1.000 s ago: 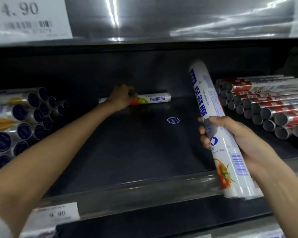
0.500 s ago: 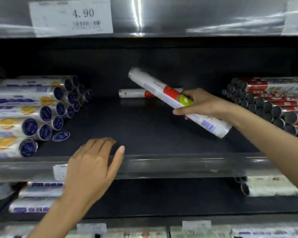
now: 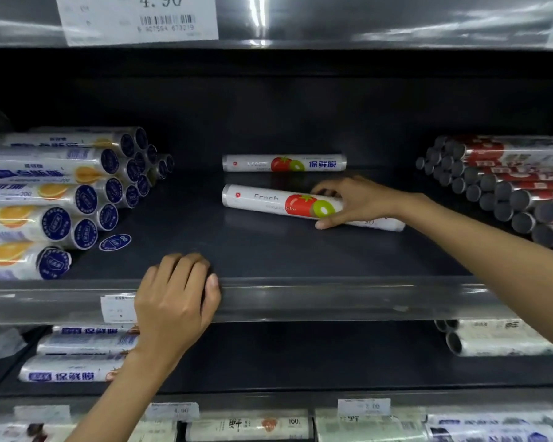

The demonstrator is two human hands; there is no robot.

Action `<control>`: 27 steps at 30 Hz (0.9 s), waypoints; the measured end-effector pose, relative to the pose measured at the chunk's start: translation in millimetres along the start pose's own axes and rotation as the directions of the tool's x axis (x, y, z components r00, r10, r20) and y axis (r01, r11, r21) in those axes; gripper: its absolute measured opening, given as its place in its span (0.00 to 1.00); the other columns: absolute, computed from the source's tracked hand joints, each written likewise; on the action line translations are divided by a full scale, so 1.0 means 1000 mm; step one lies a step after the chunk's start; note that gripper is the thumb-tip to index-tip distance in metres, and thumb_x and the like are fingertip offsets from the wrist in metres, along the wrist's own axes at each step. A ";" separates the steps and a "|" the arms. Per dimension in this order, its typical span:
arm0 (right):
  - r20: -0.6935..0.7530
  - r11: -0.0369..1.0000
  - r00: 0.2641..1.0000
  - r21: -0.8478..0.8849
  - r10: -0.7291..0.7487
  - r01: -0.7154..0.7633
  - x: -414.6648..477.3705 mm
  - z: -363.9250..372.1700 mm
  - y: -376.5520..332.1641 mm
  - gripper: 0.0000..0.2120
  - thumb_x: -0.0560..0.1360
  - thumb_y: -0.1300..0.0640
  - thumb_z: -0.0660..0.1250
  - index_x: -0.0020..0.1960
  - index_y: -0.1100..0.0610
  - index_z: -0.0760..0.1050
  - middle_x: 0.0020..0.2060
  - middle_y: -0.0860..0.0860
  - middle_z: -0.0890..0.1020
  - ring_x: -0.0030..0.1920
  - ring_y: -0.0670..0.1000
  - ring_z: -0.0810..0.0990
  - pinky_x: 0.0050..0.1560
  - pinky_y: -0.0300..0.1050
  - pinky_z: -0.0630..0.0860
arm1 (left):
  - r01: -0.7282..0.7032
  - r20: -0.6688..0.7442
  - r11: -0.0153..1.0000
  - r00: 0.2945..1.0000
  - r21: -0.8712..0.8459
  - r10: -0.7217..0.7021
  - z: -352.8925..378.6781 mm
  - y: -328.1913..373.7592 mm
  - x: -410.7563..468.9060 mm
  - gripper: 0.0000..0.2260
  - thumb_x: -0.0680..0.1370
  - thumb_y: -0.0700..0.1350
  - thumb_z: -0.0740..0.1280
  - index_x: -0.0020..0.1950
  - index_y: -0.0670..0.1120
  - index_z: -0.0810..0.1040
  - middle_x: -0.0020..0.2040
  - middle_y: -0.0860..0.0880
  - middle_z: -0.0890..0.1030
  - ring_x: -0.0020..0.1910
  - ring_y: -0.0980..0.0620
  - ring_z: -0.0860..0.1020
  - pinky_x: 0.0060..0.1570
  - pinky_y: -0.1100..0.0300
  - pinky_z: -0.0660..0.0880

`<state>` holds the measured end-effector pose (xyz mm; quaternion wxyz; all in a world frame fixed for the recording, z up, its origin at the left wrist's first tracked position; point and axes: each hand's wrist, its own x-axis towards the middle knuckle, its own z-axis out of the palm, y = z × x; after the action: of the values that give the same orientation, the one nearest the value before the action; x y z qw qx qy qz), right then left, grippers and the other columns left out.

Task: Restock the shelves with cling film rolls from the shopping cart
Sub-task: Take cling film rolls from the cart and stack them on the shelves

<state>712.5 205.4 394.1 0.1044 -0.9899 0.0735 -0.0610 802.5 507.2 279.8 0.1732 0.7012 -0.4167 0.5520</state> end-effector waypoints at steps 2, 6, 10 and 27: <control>0.000 0.997 0.998 0.026 0.066 -0.066 -0.014 -0.008 0.009 0.35 0.66 0.41 0.74 0.68 0.50 0.68 0.55 0.47 0.77 0.53 0.46 0.76 0.52 0.36 0.71 | -0.005 -0.022 1.000 1.000 -0.002 0.005 0.003 -0.001 0.000 0.16 0.79 0.42 0.56 0.39 0.38 0.79 0.41 0.42 0.82 0.37 0.42 0.79 0.34 0.54 0.65; -0.027 0.984 0.984 0.030 0.175 -0.174 -0.051 -0.016 0.034 0.34 0.66 0.45 0.75 0.68 0.52 0.68 0.55 0.47 0.78 0.52 0.47 0.77 0.53 0.38 0.73 | -0.009 -0.050 1.000 0.999 0.001 0.009 0.006 -0.001 -0.002 0.16 0.79 0.42 0.55 0.39 0.38 0.79 0.40 0.41 0.82 0.37 0.42 0.78 0.34 0.55 0.64; 0.004 0.973 0.982 0.131 0.190 -0.189 -0.069 -0.015 0.047 0.27 0.66 0.53 0.77 0.62 0.48 0.72 0.53 0.46 0.78 0.52 0.44 0.76 0.49 0.30 0.70 | -0.012 -0.059 1.000 0.998 0.002 0.012 0.007 -0.001 -0.002 0.17 0.79 0.42 0.55 0.39 0.38 0.79 0.40 0.41 0.82 0.37 0.42 0.77 0.34 0.55 0.63; -0.140 0.994 0.985 0.066 0.096 -0.088 0.002 -0.004 0.076 0.23 0.71 0.55 0.73 0.65 0.58 0.74 0.55 0.52 0.78 0.51 0.47 0.75 0.46 0.32 0.67 | -0.009 -0.055 1.000 0.998 -0.014 0.008 0.009 -0.002 -0.004 0.17 0.79 0.42 0.55 0.38 0.38 0.79 0.39 0.42 0.82 0.37 0.42 0.78 0.35 0.56 0.63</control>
<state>704.1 130.9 382.0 0.1313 -0.9750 0.1245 -0.1290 809.8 503.6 273.6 0.1874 0.6827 -0.4188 0.5686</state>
